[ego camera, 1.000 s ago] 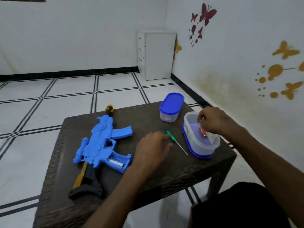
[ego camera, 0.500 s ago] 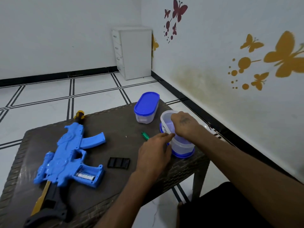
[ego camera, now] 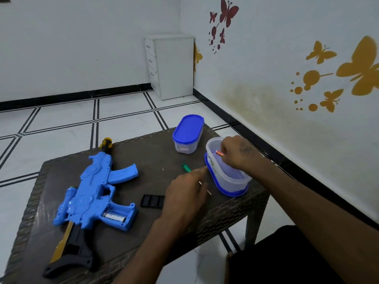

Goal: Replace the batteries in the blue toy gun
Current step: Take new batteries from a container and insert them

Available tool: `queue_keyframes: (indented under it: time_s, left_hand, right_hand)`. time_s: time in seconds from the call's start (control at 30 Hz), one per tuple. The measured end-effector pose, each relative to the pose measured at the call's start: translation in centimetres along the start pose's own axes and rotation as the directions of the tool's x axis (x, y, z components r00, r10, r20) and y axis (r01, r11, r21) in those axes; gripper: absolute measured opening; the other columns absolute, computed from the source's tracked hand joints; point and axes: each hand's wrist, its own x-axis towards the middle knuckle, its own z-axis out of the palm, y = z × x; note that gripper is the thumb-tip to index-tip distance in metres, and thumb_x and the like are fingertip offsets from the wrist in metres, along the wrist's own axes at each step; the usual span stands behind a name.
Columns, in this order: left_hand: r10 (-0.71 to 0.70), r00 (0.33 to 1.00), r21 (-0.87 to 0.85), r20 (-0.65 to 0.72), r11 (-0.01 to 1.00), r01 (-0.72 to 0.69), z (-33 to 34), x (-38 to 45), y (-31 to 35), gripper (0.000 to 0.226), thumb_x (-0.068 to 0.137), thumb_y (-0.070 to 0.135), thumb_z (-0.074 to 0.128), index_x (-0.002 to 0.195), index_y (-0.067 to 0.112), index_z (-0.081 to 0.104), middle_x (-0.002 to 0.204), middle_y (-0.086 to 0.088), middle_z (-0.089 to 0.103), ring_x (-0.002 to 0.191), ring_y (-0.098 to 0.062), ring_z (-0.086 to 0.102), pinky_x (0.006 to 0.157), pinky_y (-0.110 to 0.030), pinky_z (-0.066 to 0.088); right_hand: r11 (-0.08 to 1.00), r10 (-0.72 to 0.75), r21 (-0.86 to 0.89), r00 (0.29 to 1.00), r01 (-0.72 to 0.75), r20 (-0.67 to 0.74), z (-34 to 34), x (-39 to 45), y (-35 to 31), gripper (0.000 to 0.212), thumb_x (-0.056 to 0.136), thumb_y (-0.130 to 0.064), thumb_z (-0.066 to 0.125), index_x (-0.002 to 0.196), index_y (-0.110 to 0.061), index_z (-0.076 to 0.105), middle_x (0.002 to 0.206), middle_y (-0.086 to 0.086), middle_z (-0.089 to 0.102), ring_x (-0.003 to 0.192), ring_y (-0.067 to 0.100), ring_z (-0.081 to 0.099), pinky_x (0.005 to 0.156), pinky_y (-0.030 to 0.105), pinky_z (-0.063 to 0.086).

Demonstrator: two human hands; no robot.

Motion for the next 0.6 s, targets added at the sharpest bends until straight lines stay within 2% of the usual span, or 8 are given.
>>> queue_keyframes:
  time_s: [0.1, 0.2, 0.33, 0.37, 0.43, 0.5, 0.53, 0.6]
  left_hand:
    - [-0.077, 0.996, 0.039, -0.047, 0.996, 0.079, -2.1, -1.3, -2.9, 0.042, 0.092, 0.034, 0.057, 0.134, 0.034, 0.056, 0.132, 0.014, 0.06, 0.121, -0.008, 0.055, 0.099, -0.031, 0.047]
    - [-0.164, 0.979, 0.041, -0.122, 0.984, 0.171, -4.6, -3.2, -6.2, 0.036, 0.091, 0.034, 0.06, 0.127, 0.031, 0.063, 0.126, 0.013, 0.064, 0.116, -0.009, 0.058, 0.095, -0.031, 0.049]
    - [-0.29, 0.925, 0.044, -0.247, 0.95, 0.309, -8.1, -6.1, -10.1, 0.031, 0.087, 0.024, 0.067, 0.118, 0.024, 0.07, 0.119, 0.007, 0.068, 0.114, -0.015, 0.06, 0.094, -0.031, 0.045]
    - [-0.322, 0.911, 0.048, -0.257, 0.937, 0.345, -9.1, -6.9, -11.0, 0.03, 0.087, 0.023, 0.067, 0.117, 0.023, 0.07, 0.12, 0.006, 0.067, 0.115, -0.015, 0.06, 0.095, -0.03, 0.044]
    - [-0.327, 0.913, 0.17, -0.243, 0.913, 0.372, -10.4, -8.1, -12.3, 0.031, 0.086, 0.025, 0.068, 0.116, 0.022, 0.07, 0.125, 0.004, 0.064, 0.12, -0.019, 0.057, 0.097, -0.035, 0.042]
    - [-0.357, 0.914, 0.372, -0.19, 0.836, 0.404, -11.6, -9.6, -13.7, 0.038, 0.087, 0.035, 0.064, 0.125, 0.027, 0.063, 0.136, 0.005, 0.057, 0.13, -0.022, 0.048, 0.105, -0.045, 0.036]
    - [-0.379, 0.911, 0.42, -0.161, 0.81, 0.41, -11.8, -10.0, -14.2, 0.042, 0.089, 0.04, 0.061, 0.13, 0.03, 0.058, 0.141, 0.008, 0.053, 0.134, -0.021, 0.044, 0.107, -0.048, 0.033]
    - [-0.427, 0.898, 0.363, -0.104, 0.824, 0.434, -12.0, -10.6, -14.8, 0.048, 0.092, 0.041, 0.057, 0.138, 0.031, 0.051, 0.149, 0.008, 0.043, 0.138, -0.02, 0.039, 0.109, -0.044, 0.034]
  right_hand:
    - [0.985, -0.093, 0.143, 0.994, 0.1, -0.055, -1.1, -0.9, -1.1, 0.03, 0.09, -0.02, 0.068, 0.12, -0.015, 0.068, 0.108, 0.006, 0.07, 0.091, 0.017, 0.064, 0.082, 0.027, 0.053]
    - [0.928, -0.228, 0.284, 0.971, 0.241, -0.078, -1.4, -2.6, -3.1, 0.03, 0.088, -0.013, 0.066, 0.118, -0.021, 0.067, 0.097, -0.002, 0.067, 0.081, 0.01, 0.059, 0.069, 0.018, 0.045]
    - [0.833, -0.332, 0.462, 0.943, 0.305, -0.023, 0.1, -4.5, -6.5, 0.033, 0.083, -0.014, 0.067, 0.112, -0.029, 0.071, 0.084, -0.002, 0.069, 0.072, 0.012, 0.063, 0.07, 0.03, 0.055]
    - [0.809, -0.371, 0.489, 0.929, 0.325, -0.003, 0.8, -4.9, -7.7, 0.035, 0.082, -0.014, 0.068, 0.113, -0.031, 0.071, 0.082, -0.004, 0.068, 0.07, 0.009, 0.063, 0.069, 0.03, 0.055]
    - [0.786, -0.419, 0.512, 0.908, 0.347, 0.028, 2.0, -5.8, -9.4, 0.038, 0.082, -0.013, 0.07, 0.114, -0.033, 0.069, 0.08, -0.008, 0.066, 0.064, 0.002, 0.06, 0.065, 0.025, 0.053]
    - [0.763, -0.47, 0.532, 0.88, 0.366, 0.069, 3.5, -6.5, -11.7, 0.037, 0.081, -0.016, 0.074, 0.114, -0.032, 0.066, 0.081, -0.006, 0.068, 0.061, 0.001, 0.06, 0.063, 0.026, 0.051]
    - [0.757, -0.482, 0.541, 0.873, 0.367, 0.081, 4.0, -6.9, -12.4, 0.035, 0.08, -0.017, 0.075, 0.111, -0.03, 0.065, 0.082, -0.005, 0.07, 0.062, 0.002, 0.061, 0.063, 0.027, 0.051]
    - [0.735, -0.509, 0.563, 0.856, 0.378, 0.09, 5.1, -7.4, -14.0, 0.026, 0.078, -0.016, 0.077, 0.1, -0.026, 0.068, 0.08, -0.005, 0.071, 0.061, 0.001, 0.061, 0.058, 0.02, 0.048]
